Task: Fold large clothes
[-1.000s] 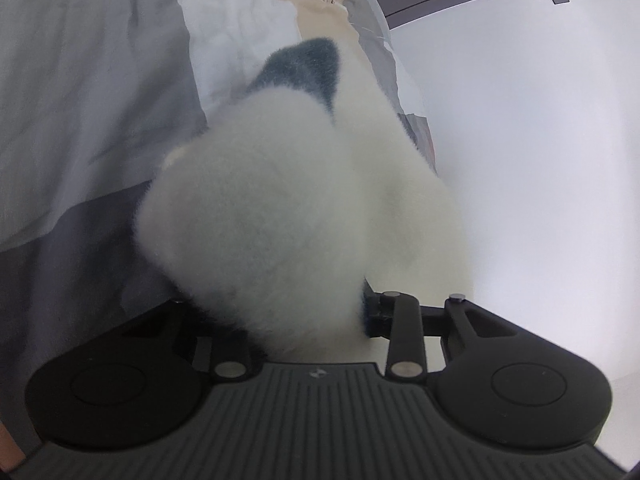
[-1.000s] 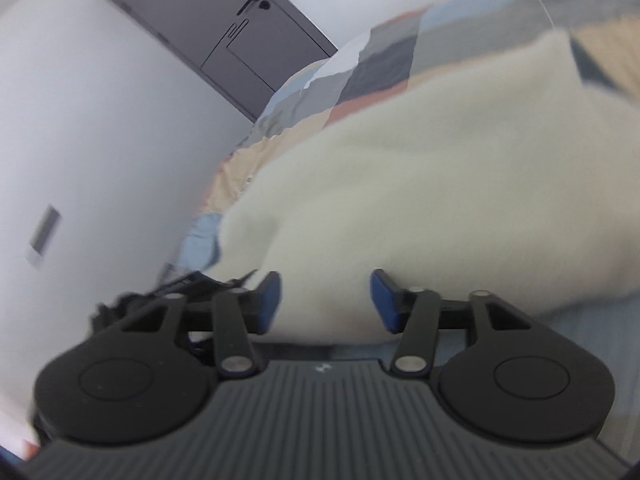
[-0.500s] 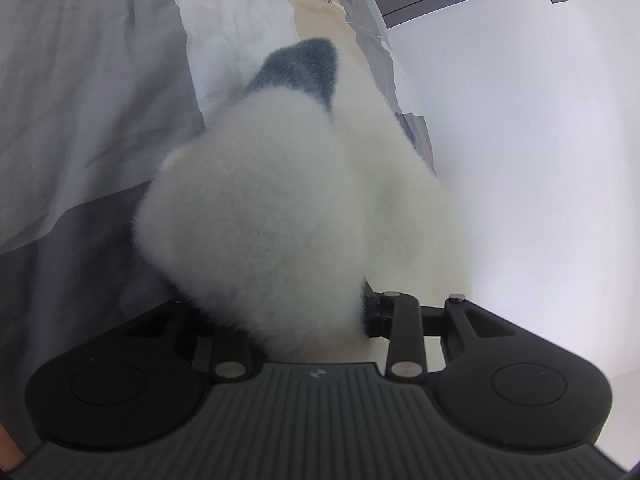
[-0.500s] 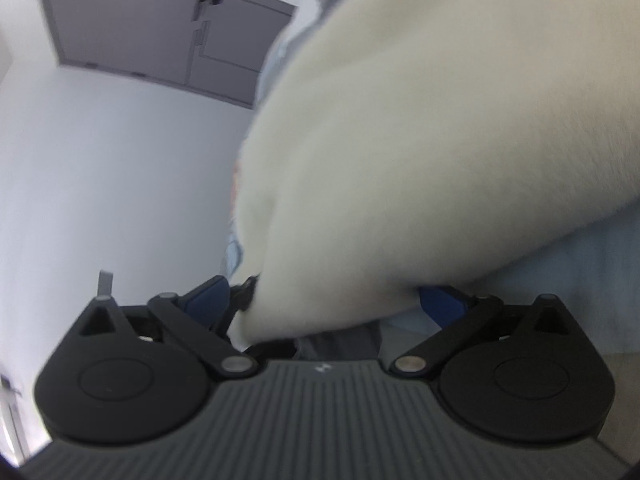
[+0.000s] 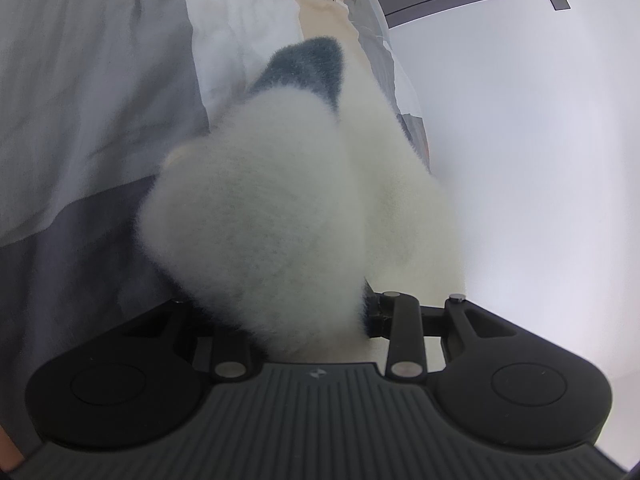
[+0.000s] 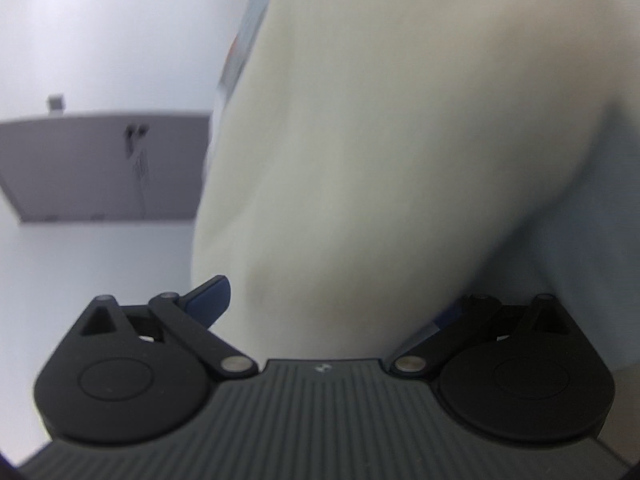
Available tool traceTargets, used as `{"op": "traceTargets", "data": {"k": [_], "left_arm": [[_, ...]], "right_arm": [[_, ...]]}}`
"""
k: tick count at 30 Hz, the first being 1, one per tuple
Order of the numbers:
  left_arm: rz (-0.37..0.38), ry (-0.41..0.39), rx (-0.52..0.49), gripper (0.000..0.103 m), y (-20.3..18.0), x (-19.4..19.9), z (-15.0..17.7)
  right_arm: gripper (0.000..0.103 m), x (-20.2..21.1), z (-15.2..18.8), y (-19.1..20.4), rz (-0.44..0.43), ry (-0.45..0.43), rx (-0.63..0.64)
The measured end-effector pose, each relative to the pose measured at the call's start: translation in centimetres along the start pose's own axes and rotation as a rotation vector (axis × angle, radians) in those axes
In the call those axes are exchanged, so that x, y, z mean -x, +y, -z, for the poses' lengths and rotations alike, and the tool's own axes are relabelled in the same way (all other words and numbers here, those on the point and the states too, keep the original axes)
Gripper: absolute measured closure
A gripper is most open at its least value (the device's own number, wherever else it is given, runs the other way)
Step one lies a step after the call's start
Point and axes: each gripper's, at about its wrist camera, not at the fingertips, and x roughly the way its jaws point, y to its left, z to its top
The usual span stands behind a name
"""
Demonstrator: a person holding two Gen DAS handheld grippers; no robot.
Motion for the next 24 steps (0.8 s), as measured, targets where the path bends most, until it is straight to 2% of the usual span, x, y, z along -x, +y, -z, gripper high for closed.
{"op": "traceTargets", "data": {"k": [2, 4, 12, 13, 14, 17, 19, 21, 23, 24], "left_arm": [[0.003, 0.002, 0.005, 0.064, 0.1, 0.0, 0.0], [0.003, 0.002, 0.002, 0.064, 0.1, -0.1, -0.1], [0.008, 0.006, 0.007, 0.063, 0.4, -0.1, -0.2], [0.008, 0.007, 0.007, 0.063, 0.4, -0.1, -0.2], [0.008, 0.007, 0.005, 0.063, 0.4, -0.2, -0.2], [0.008, 0.007, 0.000, 0.063, 0.3, -0.2, -0.2], [0.007, 0.006, -0.005, 0.063, 0.3, -0.2, -0.2], [0.006, 0.002, -0.009, 0.063, 0.1, -0.1, 0.0], [0.002, -0.005, -0.027, 0.063, -0.1, 0.1, 0.2], [0.001, -0.008, -0.034, 0.063, -0.2, 0.3, 0.2]], "right_arm": [[0.001, 1.3, -0.4, -0.4, 0.029, -0.082, -0.010], [0.001, 1.8, -1.0, -1.1, 0.020, -0.106, -0.055], [0.001, 0.8, -2.1, -0.7, -0.021, -0.066, 0.024], [0.007, 0.6, -2.3, -0.9, -0.014, -0.062, 0.028], [0.018, 0.3, -2.5, -0.9, 0.004, -0.061, 0.030], [0.025, 0.3, -2.9, -1.4, 0.017, -0.068, 0.030], [0.029, 0.2, -2.9, -1.0, 0.025, -0.064, 0.073], [0.039, 0.5, -2.9, -0.6, 0.026, -0.072, 0.105], [0.055, 1.1, -2.9, -0.2, 0.028, -0.084, 0.144], [0.058, 1.5, -2.7, 0.2, 0.024, -0.093, 0.175]]}}
